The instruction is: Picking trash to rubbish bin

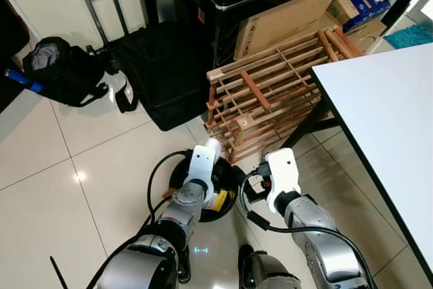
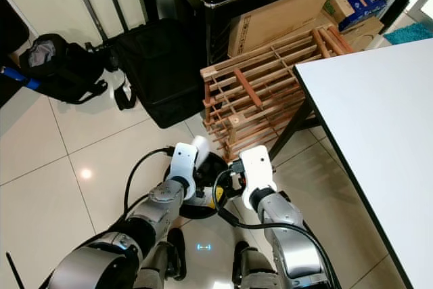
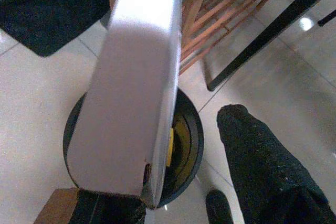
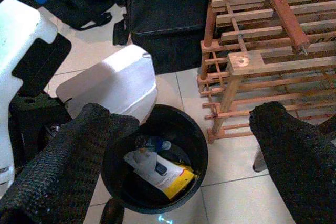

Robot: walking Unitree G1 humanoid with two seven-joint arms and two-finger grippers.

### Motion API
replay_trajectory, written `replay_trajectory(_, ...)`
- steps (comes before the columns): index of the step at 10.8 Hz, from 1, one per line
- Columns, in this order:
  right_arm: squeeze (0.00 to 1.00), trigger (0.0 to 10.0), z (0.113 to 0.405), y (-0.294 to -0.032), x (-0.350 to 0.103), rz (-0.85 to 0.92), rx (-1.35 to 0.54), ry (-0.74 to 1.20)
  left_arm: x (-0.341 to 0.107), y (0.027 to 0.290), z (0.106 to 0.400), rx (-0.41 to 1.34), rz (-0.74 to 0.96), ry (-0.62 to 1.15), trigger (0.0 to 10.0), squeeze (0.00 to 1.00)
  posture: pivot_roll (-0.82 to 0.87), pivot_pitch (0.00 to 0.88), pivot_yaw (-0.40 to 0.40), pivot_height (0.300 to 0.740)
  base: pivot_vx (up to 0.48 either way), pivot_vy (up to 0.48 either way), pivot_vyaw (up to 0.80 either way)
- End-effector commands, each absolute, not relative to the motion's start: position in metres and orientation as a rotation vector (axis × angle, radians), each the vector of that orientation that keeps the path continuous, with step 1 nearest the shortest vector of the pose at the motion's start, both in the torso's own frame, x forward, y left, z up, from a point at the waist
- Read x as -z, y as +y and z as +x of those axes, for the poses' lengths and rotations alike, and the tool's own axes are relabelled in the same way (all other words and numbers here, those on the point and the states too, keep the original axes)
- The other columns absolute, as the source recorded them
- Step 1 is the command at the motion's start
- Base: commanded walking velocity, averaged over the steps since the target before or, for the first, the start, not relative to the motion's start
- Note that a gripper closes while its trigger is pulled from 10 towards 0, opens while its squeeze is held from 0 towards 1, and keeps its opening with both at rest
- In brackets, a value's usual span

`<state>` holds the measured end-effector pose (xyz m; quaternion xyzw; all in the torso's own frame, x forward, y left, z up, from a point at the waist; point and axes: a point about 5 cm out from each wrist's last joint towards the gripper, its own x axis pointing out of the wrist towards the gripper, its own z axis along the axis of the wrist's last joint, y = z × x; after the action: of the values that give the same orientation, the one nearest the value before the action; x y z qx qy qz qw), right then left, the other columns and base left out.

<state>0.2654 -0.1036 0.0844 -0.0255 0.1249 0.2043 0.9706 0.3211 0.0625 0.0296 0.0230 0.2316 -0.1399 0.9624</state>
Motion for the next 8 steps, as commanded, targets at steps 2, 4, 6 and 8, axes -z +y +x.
replay_trajectory(2, 0.00, 10.0, 0.264, -0.105, -0.080, -0.037, -0.409, 0.266, -0.019, 0.053, 0.312, 0.280, -0.052, 0.580, 10.0, 0.00, -0.13, 0.294, -0.026, 0.740, 0.000, 0.000, 0.00)
replay_trajectory(4, 0.00, 10.0, 0.264, -0.104, -0.080, -0.038, -0.410, 0.264, -0.015, 0.053, 0.309, 0.272, -0.127, 0.637, 10.0, 0.00, -0.13, 0.284, -0.026, 0.740, 0.000, 0.000, 0.00)
replay_trajectory(6, 0.00, 10.0, 0.264, -0.104, -0.080, -0.037, -0.411, 0.263, -0.023, 0.054, 0.314, 0.320, 0.079, 0.525, 10.0, 0.00, -0.13, 0.284, -0.024, 0.740, 0.000, 0.000, 0.00)
replay_trajectory(8, 0.00, 10.0, 0.265, -0.104, -0.081, -0.036, -0.408, 0.262, -0.036, 0.049, 0.321, 0.389, 0.327, 0.349, 10.0, 0.00, -0.13, 0.292, -0.025, 0.740, 0.000, 0.000, 0.00)
